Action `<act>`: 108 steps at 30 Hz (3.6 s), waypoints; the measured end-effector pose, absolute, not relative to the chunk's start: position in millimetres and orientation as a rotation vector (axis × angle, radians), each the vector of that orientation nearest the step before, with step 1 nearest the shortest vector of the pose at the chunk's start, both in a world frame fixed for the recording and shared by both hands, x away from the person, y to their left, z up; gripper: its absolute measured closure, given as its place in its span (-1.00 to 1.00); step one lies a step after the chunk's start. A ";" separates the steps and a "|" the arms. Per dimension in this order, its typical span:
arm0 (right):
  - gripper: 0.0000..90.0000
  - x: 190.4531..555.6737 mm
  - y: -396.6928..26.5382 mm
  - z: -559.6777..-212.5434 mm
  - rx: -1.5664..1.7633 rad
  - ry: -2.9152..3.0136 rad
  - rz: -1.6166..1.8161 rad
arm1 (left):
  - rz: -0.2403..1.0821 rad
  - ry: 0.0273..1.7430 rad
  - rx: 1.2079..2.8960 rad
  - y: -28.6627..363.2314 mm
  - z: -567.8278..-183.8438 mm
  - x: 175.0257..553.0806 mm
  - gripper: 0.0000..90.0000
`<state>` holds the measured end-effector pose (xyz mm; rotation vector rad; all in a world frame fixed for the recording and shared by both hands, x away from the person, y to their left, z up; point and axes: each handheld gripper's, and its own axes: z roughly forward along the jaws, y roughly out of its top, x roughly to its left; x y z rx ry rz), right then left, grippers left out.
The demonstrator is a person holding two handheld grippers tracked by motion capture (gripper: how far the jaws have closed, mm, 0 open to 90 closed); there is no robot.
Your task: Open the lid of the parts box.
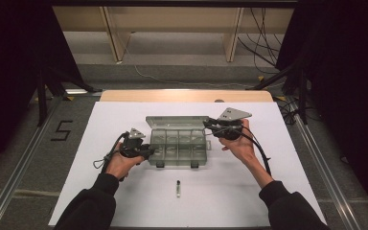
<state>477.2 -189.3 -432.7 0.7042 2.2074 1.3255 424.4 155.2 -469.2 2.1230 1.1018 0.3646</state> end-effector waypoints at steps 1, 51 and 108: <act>0.75 476.7 -189.3 -431.6 0.736 2.221 1.317 | 0.364 1.104 2.123 155.1 -469.1 424.3 0.50; 0.84 533.4 -169.4 -415.0 1.270 2.164 1.180 | 0.326 1.131 2.063 158.1 -470.5 425.5 0.54; -0.52 382.6 -115.7 -398.2 0.772 2.534 1.141 | 0.466 1.004 1.746 167.4 -434.4 345.3 -0.59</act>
